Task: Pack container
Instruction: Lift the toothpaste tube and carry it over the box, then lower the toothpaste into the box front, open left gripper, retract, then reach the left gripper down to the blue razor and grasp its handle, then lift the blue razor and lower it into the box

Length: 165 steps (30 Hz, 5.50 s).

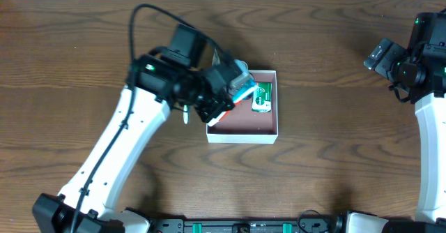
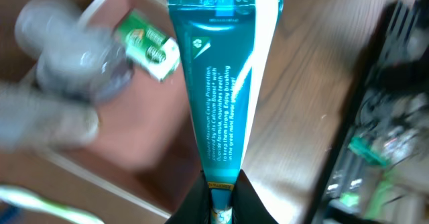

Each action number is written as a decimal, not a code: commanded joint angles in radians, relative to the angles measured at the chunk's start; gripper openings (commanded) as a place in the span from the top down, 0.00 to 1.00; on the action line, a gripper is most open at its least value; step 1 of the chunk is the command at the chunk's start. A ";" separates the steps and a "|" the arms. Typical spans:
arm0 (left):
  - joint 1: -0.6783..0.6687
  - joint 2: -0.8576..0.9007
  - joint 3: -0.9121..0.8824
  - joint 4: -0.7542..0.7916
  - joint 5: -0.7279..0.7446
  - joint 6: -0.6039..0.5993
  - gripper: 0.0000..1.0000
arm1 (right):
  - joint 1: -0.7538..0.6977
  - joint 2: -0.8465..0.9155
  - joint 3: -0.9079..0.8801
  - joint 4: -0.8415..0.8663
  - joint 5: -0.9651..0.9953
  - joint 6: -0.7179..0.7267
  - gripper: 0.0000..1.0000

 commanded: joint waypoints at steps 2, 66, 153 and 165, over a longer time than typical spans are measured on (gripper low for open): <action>-0.069 0.028 -0.007 0.016 -0.140 0.270 0.93 | -0.005 0.001 0.002 -0.001 0.017 -0.010 0.01; 0.325 -0.103 -0.001 0.124 -0.617 -0.872 0.41 | -0.005 0.001 0.002 -0.001 0.017 -0.010 0.01; 0.304 0.631 -0.007 0.170 -0.565 -1.324 0.91 | -0.005 0.001 0.002 -0.001 0.017 -0.010 0.01; 0.356 0.539 0.058 0.053 -0.565 -0.959 0.94 | -0.005 0.001 0.002 -0.001 0.017 -0.010 0.01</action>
